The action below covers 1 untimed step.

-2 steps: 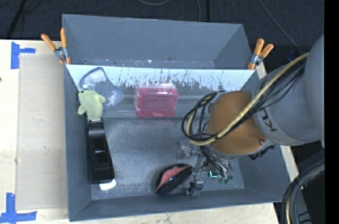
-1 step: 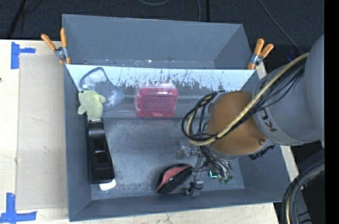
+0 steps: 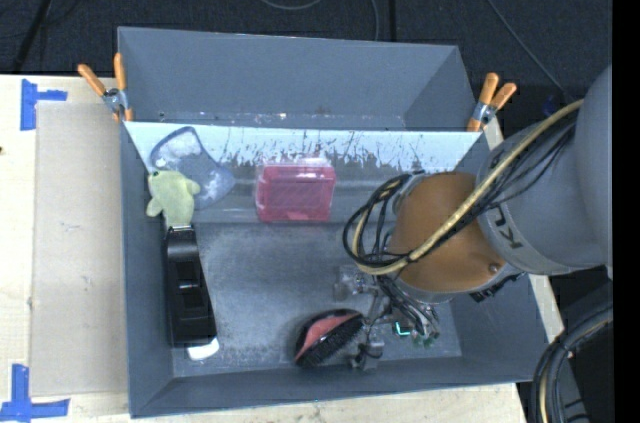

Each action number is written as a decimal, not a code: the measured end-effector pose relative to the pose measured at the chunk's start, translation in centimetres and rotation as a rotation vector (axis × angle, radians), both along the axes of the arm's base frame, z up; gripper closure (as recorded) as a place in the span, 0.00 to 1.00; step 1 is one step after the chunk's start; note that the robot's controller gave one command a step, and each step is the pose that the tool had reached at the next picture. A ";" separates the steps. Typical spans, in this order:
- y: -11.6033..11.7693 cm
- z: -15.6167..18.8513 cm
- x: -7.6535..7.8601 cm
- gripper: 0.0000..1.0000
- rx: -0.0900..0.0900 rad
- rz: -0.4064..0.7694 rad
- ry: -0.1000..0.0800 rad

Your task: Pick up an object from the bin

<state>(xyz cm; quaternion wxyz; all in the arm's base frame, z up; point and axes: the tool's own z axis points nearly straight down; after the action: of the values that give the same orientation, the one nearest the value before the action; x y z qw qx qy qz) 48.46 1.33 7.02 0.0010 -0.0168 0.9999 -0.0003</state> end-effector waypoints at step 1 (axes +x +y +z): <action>0.0 -0.1 -0.2 1.00 0.000 0.000 0.007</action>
Offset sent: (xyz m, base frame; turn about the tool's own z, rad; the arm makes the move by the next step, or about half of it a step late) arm 0.0000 0.0000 0.0000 0.0000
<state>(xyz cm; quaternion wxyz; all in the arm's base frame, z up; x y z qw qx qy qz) 48.26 1.32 6.92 -0.0025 -0.0169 0.9999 -0.0004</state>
